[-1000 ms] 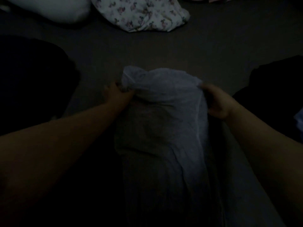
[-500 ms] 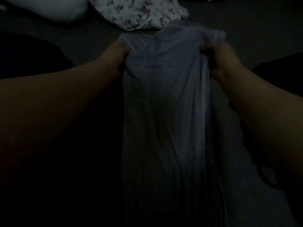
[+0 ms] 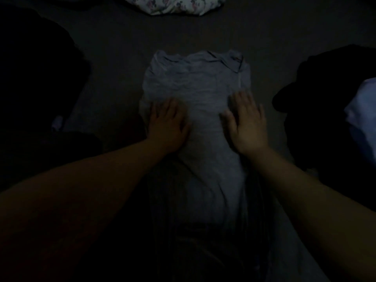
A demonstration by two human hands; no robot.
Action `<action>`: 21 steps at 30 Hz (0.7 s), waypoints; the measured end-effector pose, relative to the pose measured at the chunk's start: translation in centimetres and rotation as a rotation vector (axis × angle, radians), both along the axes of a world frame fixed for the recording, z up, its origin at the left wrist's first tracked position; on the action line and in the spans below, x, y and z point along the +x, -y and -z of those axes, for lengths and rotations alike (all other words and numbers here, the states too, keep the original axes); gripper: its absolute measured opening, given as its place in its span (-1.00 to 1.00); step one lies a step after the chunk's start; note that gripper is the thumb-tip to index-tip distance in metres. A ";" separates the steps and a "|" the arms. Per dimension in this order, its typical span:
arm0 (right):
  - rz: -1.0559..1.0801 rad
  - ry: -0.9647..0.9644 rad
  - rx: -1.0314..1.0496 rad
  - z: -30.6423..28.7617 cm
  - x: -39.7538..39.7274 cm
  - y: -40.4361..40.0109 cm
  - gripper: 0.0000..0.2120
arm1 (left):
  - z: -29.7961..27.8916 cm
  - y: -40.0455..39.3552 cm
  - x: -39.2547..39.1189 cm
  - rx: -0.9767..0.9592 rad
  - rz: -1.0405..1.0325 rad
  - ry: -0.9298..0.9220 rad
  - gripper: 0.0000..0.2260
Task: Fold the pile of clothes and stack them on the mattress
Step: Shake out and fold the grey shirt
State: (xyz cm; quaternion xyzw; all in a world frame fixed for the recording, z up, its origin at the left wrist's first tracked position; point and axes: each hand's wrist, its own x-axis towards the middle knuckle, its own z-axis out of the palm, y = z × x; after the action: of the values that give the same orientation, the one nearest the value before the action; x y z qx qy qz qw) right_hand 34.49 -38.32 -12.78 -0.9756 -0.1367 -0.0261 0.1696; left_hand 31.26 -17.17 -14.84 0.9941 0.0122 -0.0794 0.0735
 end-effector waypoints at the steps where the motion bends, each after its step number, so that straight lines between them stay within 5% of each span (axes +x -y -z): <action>1: 0.012 0.006 0.035 -0.3 -1.7 0.4 -0.42 | -0.6 0.4 -0.7 -0.032 -0.057 0.016 -0.48; 6: -0.092 -0.278 0.044 -0.4 -14.0 5.5 -0.22 | -1.9 3.0 -12.8 -0.186 -0.174 -0.028 -0.42; 9: 0.044 -0.380 0.227 -3.1 -21.3 8.4 -0.18 | -3.3 5.6 -24.4 -0.428 -0.405 0.000 -0.33; 13: 0.261 -0.531 0.286 -4.3 -32.0 9.3 -0.26 | -5.1 9.5 -37.0 -0.671 -0.736 -0.246 -0.26; 17: 0.697 -0.767 0.418 -4.7 -39.7 6.8 -0.54 | -5.8 10.9 -40.8 -0.858 -0.782 -0.277 -0.63; 21: 0.738 -0.895 0.547 -5.0 -44.1 3.7 -0.59 | -5.6 9.7 -40.5 -1.017 -0.746 -0.514 -0.64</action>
State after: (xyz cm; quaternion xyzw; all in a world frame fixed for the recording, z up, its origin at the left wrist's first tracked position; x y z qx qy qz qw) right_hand -9.59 -42.00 -7.78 -0.7965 0.3037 0.2931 0.4329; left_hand -9.21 -26.87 -9.23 0.7148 0.3322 -0.2783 0.5488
